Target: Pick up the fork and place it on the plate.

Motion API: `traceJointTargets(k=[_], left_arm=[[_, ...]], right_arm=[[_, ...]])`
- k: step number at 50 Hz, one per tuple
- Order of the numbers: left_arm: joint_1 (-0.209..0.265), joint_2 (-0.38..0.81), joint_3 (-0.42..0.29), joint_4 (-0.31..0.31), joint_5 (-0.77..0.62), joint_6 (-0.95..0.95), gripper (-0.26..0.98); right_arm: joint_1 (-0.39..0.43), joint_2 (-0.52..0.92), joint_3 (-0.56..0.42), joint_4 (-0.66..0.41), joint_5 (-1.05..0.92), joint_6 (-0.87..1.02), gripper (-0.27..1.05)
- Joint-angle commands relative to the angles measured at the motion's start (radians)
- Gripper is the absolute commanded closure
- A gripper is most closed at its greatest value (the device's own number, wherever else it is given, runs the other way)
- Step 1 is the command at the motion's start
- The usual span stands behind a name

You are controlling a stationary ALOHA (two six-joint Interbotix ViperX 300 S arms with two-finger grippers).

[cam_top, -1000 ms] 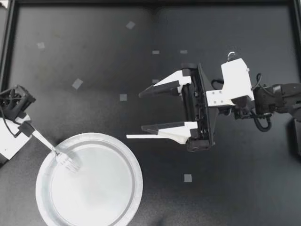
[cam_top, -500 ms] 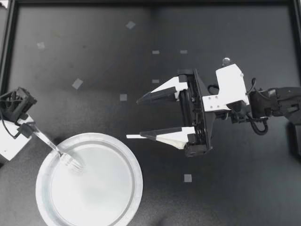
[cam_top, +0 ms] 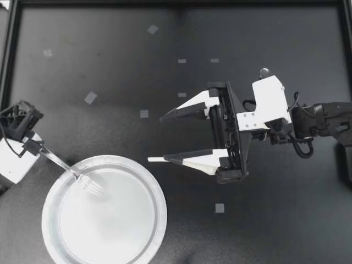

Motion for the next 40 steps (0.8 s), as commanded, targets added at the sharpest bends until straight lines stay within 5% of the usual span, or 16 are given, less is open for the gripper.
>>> traceJointTargets(k=[1, 40], left_arm=[[0.002, 0.005, -0.009, 0.002, -0.005, -0.005, 0.79], [0.002, -0.012, -0.035, -0.012, -0.012, -0.072, 0.79]], right_arm=[[0.008, -0.009, -0.021, 0.003, -0.011, 0.002, -0.03], [0.006, 0.000, -0.026, 0.003, -0.011, 0.008, -0.03]])
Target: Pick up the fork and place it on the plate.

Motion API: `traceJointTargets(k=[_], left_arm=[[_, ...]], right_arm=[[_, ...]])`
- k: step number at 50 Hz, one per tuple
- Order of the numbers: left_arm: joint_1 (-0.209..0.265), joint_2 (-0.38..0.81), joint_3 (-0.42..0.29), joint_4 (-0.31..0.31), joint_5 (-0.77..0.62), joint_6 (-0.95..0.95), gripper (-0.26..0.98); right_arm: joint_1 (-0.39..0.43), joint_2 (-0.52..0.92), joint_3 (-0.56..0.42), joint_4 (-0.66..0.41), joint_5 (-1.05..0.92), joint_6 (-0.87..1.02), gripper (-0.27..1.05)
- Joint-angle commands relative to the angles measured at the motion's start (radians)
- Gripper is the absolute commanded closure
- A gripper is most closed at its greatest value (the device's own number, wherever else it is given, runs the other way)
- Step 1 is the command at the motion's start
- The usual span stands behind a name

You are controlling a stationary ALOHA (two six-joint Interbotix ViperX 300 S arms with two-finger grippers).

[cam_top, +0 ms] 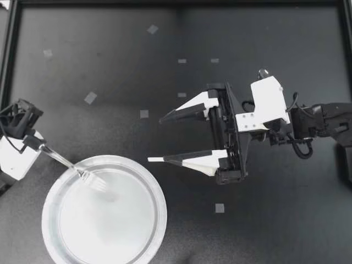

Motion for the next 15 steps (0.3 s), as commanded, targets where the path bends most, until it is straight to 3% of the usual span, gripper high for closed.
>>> traceJointTargets(k=[1, 15], left_arm=[[0.002, -0.002, -0.026, -0.005, 0.000, -0.014, 0.79], [0.002, -0.008, -0.029, -0.005, 0.015, -0.015, 0.79]], right_arm=[[0.006, -0.008, -0.026, 0.003, -0.011, 0.000, -0.03], [0.005, -0.003, -0.031, 0.003, -0.011, 0.000, -0.03]])
